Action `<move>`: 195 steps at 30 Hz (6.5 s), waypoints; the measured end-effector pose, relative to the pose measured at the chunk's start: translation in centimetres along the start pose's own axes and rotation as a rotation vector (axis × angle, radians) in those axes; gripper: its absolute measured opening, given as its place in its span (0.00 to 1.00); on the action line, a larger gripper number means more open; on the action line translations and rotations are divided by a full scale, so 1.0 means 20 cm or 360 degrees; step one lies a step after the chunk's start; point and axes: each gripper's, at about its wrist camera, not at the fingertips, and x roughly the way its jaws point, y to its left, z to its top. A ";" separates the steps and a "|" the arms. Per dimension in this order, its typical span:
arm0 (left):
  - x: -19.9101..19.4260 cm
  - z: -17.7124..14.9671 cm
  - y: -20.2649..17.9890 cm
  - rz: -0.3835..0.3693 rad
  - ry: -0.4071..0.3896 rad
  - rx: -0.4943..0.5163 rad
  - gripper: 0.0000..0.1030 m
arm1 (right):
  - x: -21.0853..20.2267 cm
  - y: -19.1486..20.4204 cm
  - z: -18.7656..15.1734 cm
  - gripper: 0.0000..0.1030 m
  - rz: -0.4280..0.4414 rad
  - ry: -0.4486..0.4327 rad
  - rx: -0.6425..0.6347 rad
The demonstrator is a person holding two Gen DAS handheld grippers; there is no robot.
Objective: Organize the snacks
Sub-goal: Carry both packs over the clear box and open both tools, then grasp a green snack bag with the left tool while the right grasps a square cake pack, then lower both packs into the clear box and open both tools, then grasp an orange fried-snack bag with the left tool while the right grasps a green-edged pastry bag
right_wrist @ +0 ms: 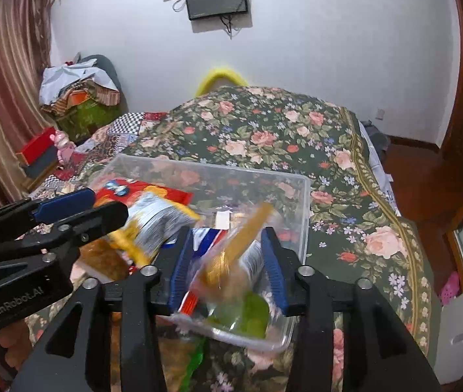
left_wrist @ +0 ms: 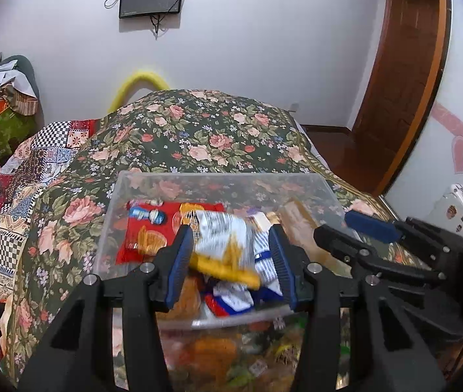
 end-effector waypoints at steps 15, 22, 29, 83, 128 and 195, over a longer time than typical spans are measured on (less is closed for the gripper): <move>-0.37 -0.31 0.12 -0.0014 0.0117 0.0090 0.59 | -0.30 0.14 -0.29 0.48 0.0135 0.0071 -0.0006; -0.39 -0.56 0.21 0.0009 0.0265 0.0060 0.65 | -0.31 0.20 -0.45 0.61 0.0166 0.0158 0.0018; -0.34 -0.74 0.24 -0.0031 0.0414 0.0034 0.66 | -0.26 0.29 -0.55 0.83 0.0142 0.0230 -0.0009; -0.45 -0.42 0.29 0.0004 0.0079 -0.0082 0.42 | -0.40 0.21 -0.27 0.74 0.0094 -0.0009 -0.0002; 0.05 0.01 0.26 0.0036 0.0092 -0.0117 0.49 | 0.04 0.05 0.10 0.80 -0.0085 -0.0032 0.0038; 0.09 -0.54 0.05 -0.0062 0.0408 -0.0125 0.54 | -0.18 -0.09 -0.51 0.42 0.0179 0.0214 0.0177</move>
